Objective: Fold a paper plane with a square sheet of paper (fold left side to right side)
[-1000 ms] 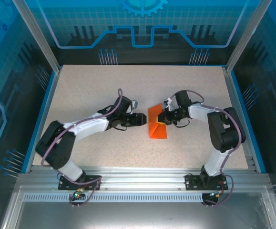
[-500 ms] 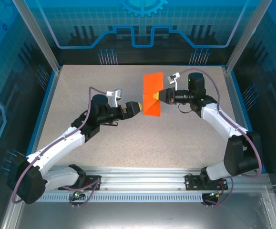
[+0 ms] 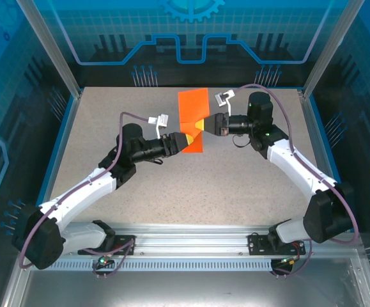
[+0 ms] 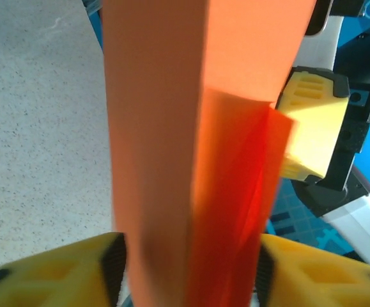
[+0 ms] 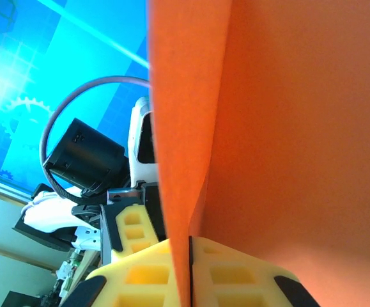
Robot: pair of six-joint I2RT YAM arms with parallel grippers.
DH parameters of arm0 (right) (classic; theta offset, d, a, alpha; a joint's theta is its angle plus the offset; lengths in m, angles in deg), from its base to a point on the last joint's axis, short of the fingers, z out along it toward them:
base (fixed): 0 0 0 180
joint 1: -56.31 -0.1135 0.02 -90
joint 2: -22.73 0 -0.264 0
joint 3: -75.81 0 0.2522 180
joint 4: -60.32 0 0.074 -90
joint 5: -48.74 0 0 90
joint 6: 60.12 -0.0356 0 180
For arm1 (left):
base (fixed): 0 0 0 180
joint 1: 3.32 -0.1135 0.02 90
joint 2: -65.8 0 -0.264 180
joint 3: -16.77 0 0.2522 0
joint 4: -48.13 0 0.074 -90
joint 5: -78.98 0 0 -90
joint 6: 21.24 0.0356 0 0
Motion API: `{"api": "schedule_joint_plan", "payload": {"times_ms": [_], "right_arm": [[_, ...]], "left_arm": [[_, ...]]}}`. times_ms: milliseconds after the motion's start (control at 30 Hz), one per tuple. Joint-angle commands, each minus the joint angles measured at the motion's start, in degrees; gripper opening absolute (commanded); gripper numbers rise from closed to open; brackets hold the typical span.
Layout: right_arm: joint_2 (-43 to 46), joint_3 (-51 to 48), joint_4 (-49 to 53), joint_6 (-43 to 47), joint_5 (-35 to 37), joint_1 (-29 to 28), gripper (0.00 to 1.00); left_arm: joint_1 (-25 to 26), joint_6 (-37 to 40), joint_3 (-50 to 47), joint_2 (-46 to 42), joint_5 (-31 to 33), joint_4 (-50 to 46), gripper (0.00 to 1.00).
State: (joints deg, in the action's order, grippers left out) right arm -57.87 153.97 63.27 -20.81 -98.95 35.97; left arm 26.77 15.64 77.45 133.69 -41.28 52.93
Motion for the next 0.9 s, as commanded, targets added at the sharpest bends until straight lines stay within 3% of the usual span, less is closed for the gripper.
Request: {"api": "schedule_joint_plan", "payload": {"times_ms": [0,167,300,400,533,600,667,767,867], "right_arm": [[1.4,1.3,-1.7,-1.7,-1.0,-0.5,0.09],[1.6,0.9,0.1,-0.7,-0.1,-0.3,0.13],[2.8,1.4,7.3,4.0,2.1,0.6,0.27],[4.1,3.2,19.4,12.4,6.8,2.2,0.39],[3.8,9.2,47.1,27.3,27.7,2.5,0.51],[2.5,10.2,55.8,28.5,40.4,3.1,0.52],[2.2,8.3,59.0,27.8,48.7,4.7,0.52],[4.2,2.1,56.9,25.1,55.2,6.8,0.53],[5.9,-3.3,53.6,22.2,57.3,9.5,0.53]], "left_arm": [[-0.4,-0.7,1.2,-0.4,-2.1,3.2,0.43],[-0.5,-0.7,0.6,-0.9,-1.6,2.8,0.21],[-0.3,1.7,0.5,-1.6,0.0,-1.0,0.16],[0.5,7.3,1.9,-2.8,4.6,-11.8,0.15],[5.7,18.4,8.3,-2.1,21.0,-35.2,0.15],[9.7,22.0,12.9,0.7,31.7,-46.2,0.15],[14.1,23.1,18.4,5.5,43.9,-57.3,0.14],[18.8,19.6,26.4,14.8,59.1,-72.5,0.13],[22.1,13.6,34.4,25.4,69.0,-86.3,0.13]]}}
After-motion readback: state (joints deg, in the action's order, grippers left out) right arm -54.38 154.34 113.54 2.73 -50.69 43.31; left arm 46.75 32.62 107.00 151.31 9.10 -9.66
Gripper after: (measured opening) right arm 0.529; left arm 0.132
